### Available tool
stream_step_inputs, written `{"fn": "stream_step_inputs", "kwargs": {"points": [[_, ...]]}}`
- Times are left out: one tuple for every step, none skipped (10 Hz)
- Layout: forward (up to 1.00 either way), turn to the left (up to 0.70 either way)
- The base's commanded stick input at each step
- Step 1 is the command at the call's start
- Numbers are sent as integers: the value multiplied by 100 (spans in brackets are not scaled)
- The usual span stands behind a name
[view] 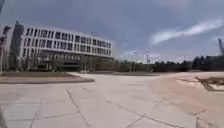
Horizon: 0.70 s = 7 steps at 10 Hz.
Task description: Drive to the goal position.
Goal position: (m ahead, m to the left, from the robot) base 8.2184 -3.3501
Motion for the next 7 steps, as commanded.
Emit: {"fn": "stream_step_inputs", "kwargs": {"points": [[100, -16], [100, -38], [100, -38], [100, 0], [100, 0], [100, 0], [100, 0]]}}
